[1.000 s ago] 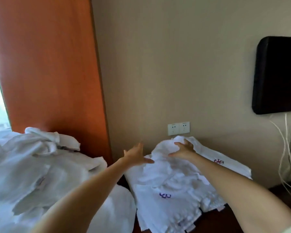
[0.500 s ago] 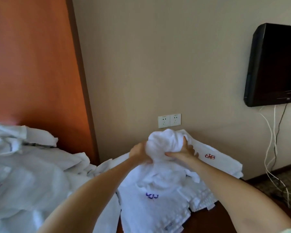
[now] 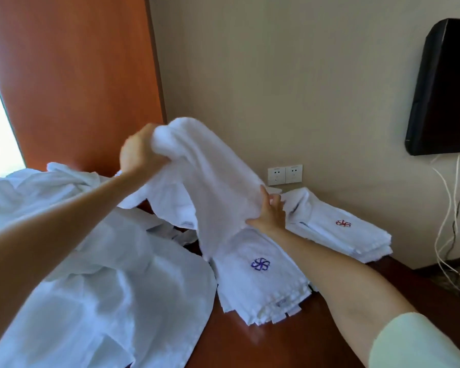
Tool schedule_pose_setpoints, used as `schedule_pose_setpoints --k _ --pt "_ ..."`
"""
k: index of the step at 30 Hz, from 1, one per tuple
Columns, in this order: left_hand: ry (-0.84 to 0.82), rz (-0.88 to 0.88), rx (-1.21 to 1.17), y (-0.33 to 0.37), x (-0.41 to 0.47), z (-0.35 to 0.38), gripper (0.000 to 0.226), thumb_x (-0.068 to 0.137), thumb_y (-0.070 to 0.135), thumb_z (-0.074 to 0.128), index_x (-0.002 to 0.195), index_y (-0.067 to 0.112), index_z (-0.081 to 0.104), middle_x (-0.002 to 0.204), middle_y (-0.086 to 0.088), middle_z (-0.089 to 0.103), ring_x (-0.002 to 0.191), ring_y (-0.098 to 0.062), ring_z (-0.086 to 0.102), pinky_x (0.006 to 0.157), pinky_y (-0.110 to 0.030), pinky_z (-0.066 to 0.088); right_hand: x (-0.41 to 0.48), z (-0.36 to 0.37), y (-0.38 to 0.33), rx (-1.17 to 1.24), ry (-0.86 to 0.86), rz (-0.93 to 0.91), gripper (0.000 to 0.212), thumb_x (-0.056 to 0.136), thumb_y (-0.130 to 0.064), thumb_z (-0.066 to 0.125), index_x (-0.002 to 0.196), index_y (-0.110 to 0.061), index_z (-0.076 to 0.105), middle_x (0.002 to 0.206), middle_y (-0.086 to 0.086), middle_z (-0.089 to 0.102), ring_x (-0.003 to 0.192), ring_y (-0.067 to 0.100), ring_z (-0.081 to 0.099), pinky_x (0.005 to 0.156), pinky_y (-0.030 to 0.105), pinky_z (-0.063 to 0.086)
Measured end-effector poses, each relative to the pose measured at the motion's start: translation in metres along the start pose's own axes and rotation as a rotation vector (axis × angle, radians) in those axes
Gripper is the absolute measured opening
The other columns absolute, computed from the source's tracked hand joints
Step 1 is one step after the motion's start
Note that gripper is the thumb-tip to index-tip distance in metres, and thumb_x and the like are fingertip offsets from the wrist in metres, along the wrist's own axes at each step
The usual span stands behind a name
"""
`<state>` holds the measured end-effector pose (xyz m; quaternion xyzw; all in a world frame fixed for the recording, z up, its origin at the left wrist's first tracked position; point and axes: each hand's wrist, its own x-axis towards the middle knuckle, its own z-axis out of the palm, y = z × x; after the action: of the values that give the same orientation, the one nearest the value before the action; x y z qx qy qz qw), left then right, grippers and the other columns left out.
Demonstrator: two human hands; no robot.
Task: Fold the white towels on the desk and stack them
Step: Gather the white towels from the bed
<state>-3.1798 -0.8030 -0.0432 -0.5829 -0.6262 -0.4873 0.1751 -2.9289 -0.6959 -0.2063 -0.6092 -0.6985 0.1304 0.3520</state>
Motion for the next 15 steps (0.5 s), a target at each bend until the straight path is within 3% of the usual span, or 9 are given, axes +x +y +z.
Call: schedule_pose_setpoints --k 3,5,7,10,13,15 --pt "0.121 -0.11 -0.067 -0.02 0.009 -0.042 0.042 0.068 0.021 0.076 0.105 0.025 0.057 0.09 0.008 0.058 0.093 -0.028 0.061 0.074 -0.03 0.038 -0.007 0.011 -0.031 0.084 0.014 0.041 0.092 0.07 -0.043 0.08 0.146 -0.036 0.028 0.147 0.009 0.018 0.134 0.031 0.024 0.107 0.043 0.032" --pt "0.19 -0.15 -0.071 -0.031 0.015 -0.065 0.042 0.067 0.02 0.076 0.104 0.025 0.057 0.091 0.006 0.059 0.092 -0.026 0.059 0.073 -0.028 0.036 -0.006 0.017 -0.057 0.158 -0.042 -0.017 0.05 0.084 -0.041 0.07 0.128 -0.023 0.054 0.138 0.011 0.042 0.128 0.033 0.041 0.099 0.04 0.039" --pt "0.236 -0.175 -0.069 -0.041 0.02 -0.089 0.042 0.066 0.02 0.076 0.104 0.026 0.058 0.092 0.007 0.06 0.087 -0.022 0.056 0.072 -0.027 0.034 -0.006 0.023 -0.093 0.312 -0.074 -0.076 0.033 0.096 -0.037 0.057 0.115 -0.011 0.061 0.119 0.011 0.061 0.113 0.031 0.057 0.086 0.034 0.043" --pt "0.339 -0.197 -0.019 -0.063 0.034 -0.131 0.036 0.068 0.019 0.069 0.1 0.027 0.056 0.092 0.005 0.06 0.084 -0.021 0.054 0.069 -0.028 0.036 -0.014 0.036 -0.168 0.598 -0.196 -0.159 0.038 0.097 -0.043 0.051 0.123 -0.015 0.051 0.123 0.006 0.06 0.11 0.025 0.058 0.094 0.04 0.047" --pt "0.578 -0.278 0.032 -0.09 0.045 -0.159 0.049 0.077 0.022 0.058 0.125 0.025 0.051 0.117 -0.01 0.053 0.105 -0.03 0.05 0.085 -0.036 0.041 -0.036 0.052 -0.254 0.866 -0.448 -0.38 0.058 0.095 -0.043 0.056 0.145 -0.027 0.033 0.142 -0.002 0.045 0.129 0.017 0.045 0.107 0.035 0.038" --pt "0.561 -0.348 0.159 -0.108 0.034 -0.159 0.07 0.083 0.026 0.06 0.145 0.033 0.03 0.138 -0.013 0.035 0.122 -0.033 0.037 0.095 -0.042 0.038 -0.057 0.07 -0.297 0.889 -0.57 -0.522 0.068 0.094 -0.036 0.06 0.151 -0.025 0.024 0.148 -0.006 0.038 0.136 0.013 0.037 0.113 0.032 0.032"
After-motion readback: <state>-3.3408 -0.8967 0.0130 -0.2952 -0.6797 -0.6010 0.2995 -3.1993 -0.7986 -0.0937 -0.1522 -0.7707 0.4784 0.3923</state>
